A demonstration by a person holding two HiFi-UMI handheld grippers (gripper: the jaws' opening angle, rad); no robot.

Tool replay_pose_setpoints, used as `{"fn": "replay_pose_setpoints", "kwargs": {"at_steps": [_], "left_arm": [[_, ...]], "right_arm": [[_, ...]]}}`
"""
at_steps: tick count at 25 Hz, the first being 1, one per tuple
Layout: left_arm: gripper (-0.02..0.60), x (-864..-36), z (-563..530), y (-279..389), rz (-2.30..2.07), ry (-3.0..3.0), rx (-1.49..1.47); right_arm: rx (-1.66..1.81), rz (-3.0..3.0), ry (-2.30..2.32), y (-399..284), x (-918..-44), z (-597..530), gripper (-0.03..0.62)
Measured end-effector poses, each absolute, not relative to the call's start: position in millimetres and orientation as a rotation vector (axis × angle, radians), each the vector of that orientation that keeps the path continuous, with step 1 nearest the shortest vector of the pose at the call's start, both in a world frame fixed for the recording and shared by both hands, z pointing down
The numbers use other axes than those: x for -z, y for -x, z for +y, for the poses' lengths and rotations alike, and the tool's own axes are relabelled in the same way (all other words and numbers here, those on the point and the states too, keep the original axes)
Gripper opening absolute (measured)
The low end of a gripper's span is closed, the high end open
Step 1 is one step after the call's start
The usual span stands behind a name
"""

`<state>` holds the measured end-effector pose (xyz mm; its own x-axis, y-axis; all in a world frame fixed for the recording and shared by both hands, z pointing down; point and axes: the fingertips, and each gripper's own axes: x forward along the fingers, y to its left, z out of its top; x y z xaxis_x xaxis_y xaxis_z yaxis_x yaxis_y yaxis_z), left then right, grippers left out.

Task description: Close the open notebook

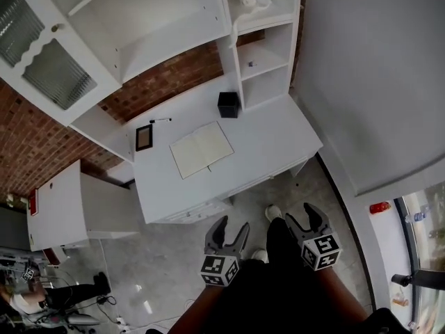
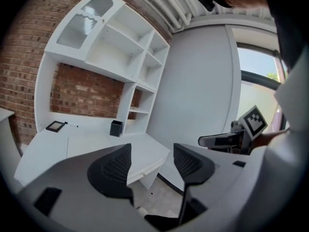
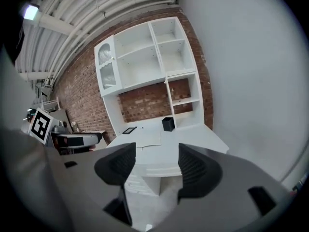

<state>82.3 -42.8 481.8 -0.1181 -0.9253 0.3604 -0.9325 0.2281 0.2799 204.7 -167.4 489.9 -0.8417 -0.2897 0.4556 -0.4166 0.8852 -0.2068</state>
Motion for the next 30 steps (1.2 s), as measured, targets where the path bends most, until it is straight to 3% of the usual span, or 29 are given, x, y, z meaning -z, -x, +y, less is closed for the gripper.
{"fn": "replay_pose_setpoints", "kwargs": {"at_steps": [12, 20, 30], "left_arm": [[0.252, -529.0, -123.1, 17.3, -2.210, -1.327, -0.088], [0.252, -551.5, -156.7, 47.5, -2.255, -1.136, -0.130], [0.252, -588.6, -184.1, 106.4, -2.282, -1.043, -0.403]], "right_arm": [[-0.362, -2.639, -0.208, -93.0, -505.8, -309.6, 0.259], [-0.362, -2.632, 0.067, -18.2, -517.6, -342.2, 0.258], [-0.347, -2.576, 0.177, 24.6, -547.1, -360.9, 0.250]]}}
